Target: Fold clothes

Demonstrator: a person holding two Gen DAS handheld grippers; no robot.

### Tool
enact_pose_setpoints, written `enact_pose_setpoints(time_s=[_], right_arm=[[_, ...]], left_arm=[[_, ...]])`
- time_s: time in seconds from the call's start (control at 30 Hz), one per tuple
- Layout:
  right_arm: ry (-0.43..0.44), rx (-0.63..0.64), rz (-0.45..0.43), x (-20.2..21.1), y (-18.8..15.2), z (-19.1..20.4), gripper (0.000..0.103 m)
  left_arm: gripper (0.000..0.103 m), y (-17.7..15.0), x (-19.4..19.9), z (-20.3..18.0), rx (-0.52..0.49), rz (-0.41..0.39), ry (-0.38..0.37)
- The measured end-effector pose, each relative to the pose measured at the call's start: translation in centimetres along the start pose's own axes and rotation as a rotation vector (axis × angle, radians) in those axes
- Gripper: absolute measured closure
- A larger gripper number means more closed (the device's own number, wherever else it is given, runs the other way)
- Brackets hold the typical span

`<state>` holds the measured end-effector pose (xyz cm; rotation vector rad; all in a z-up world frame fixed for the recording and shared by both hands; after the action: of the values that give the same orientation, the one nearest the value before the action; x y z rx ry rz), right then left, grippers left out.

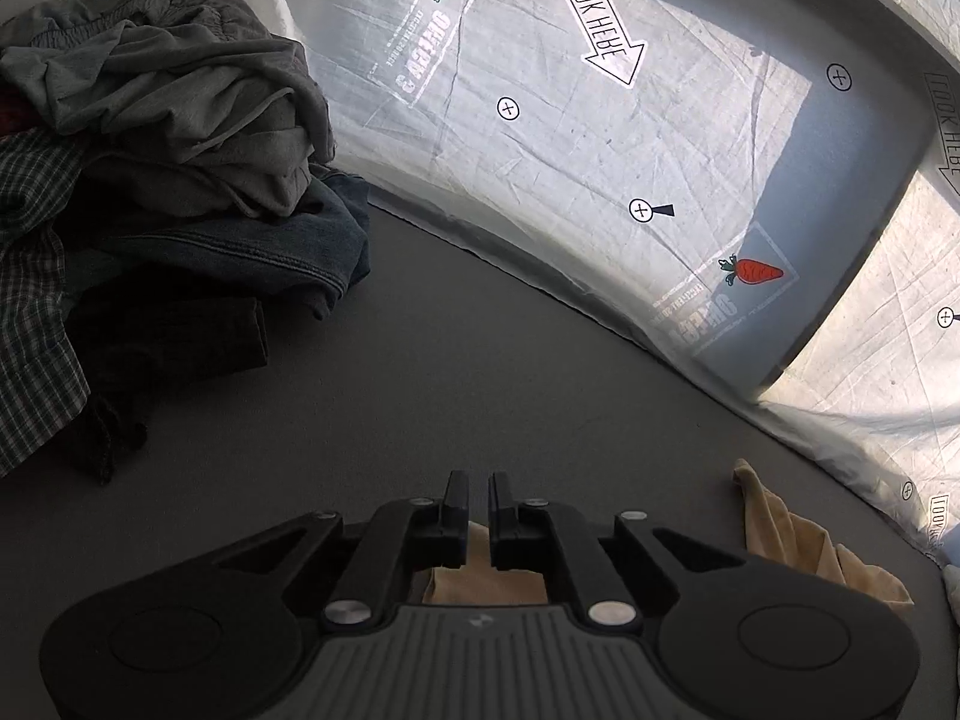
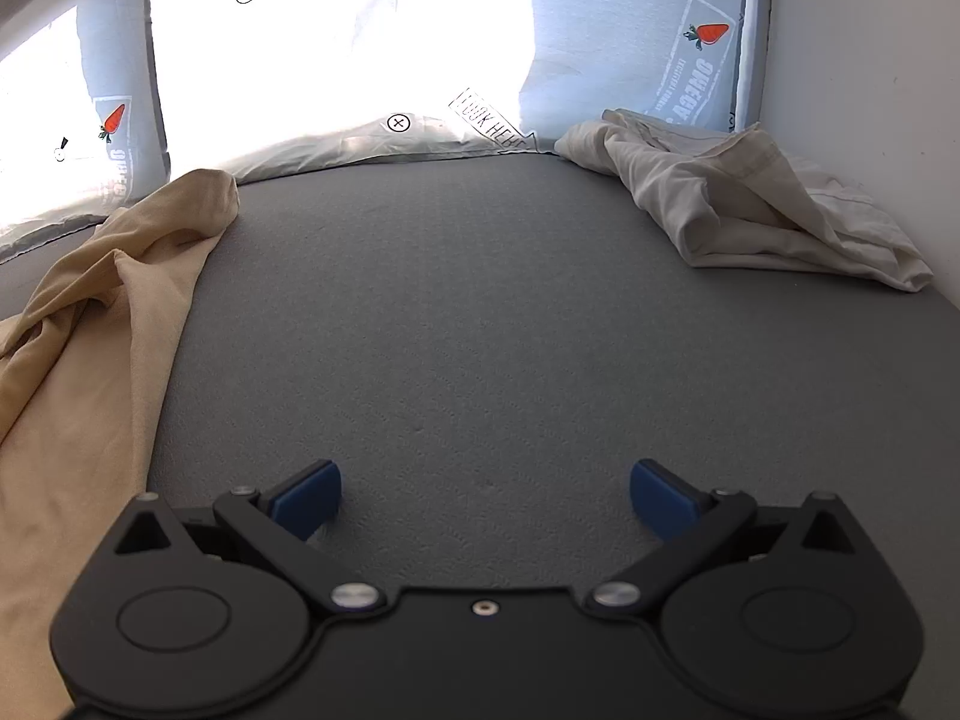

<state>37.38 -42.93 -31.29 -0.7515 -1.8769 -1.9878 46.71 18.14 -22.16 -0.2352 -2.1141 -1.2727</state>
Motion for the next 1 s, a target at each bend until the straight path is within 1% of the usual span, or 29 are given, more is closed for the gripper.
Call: enact_pose_setpoints(time_s=[0.07,0.13,0.17,0.2,0.27,0.37,0.4,0.47,0.5,0.53,0.6,0.7,0.73,0.77,0.8,0.83,0.87,0.93,0.97,1.0], right_arm=[[0.0,0.0,0.0,0.0,0.0,0.0,0.0],[-0.001,-0.001,0.001,0.0,0.0,0.0,0.0],[-0.002,-0.002,0.001,0.0,0.0,0.0,0.0],[-0.003,-0.003,0.002,0.0,0.0,0.0,0.0],[-0.009,-0.01,0.005,0.0,0.0,0.0,0.0],[-0.02,-0.022,0.029,-0.1,0.3,0.1,0.0],[-0.022,-0.025,0.042,-0.2,0.4,0.1,0.0],[-0.028,-0.03,0.066,-0.4,0.7,0.2,0.0],[-0.029,-0.032,0.082,-0.5,0.8,0.2,0.0],[-0.029,-0.036,0.099,-0.5,1.0,0.2,0.0],[-0.026,-0.045,0.119,-0.5,1.2,0.3,0.0],[-0.014,-0.044,0.128,-0.1,1.0,0.4,0.002],[-0.005,-0.063,0.126,0.3,1.0,0.3,0.005],[0.004,-0.088,0.123,0.7,1.1,0.1,0.011],[0.028,-0.142,0.12,1.1,1.2,-0.1,0.015],[0.058,-0.207,0.116,1.7,1.3,-0.4,0.024],[0.096,-0.288,0.113,2.2,1.2,-0.6,0.033],[0.202,-0.43,0.125,3.0,0.6,-0.5,0.037],[0.257,-0.498,0.133,3.4,0.4,-0.5,0.041],[0.302,-0.541,0.145,3.8,0.1,-0.2,0.043]], left_arm=[[0.091,-2.2,0.5,-0.5,0.004,0.057,-0.029],[0.088,-4.4,1.0,-1.1,0.004,0.116,-0.062],[0.086,-5.8,1.5,-1.9,-0.025,0.143,-0.081],[0.083,-7.3,2.0,-3.0,-0.065,0.168,-0.102],[0.082,-10.6,3.2,-5.3,-0.145,0.225,-0.146],[0.08,-15.1,5.2,-8.7,-0.311,0.306,-0.231],[0.079,-15.9,5.8,-9.5,-0.359,0.314,-0.25],[0.075,-17.1,7.2,-10.8,-0.44,0.318,-0.284],[0.07,-17.8,7.6,-11.0,-0.459,0.327,-0.294],[0.067,-18.4,8.1,-11.2,-0.475,0.338,-0.301],[0.067,-19.7,8.7,-11.5,-0.508,0.366,-0.302],[0.067,-21.5,9.3,-11.1,-0.544,0.407,-0.268],[0.066,-21.9,9.5,-10.8,-0.543,0.414,-0.26],[0.066,-22.3,9.7,-10.5,-0.541,0.422,-0.251],[0.064,-22.5,10.1,-10.2,-0.541,0.412,-0.253],[0.062,-22.8,10.4,-10.0,-0.555,0.403,-0.253],[0.061,-23.1,10.7,-10.0,-0.574,0.395,-0.254],[0.055,-23.9,11.5,-10.2,-0.638,0.372,-0.244],[0.053,-24.2,11.8,-10.3,-0.65,0.362,-0.235],[0.051,-24.5,12.0,-10.3,-0.657,0.351,-0.225]])
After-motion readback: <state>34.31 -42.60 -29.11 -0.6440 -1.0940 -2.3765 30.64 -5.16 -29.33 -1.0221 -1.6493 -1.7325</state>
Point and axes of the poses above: each gripper's, at about its wrist camera, not at the fingertips, and x roughly against the way its jaws point, z to its left, y to its top, the point moved 4 cm from there along -x, roughly the way its jaws point, and after that the axes turned 5 degrees about -z, right-handed, at the moved point
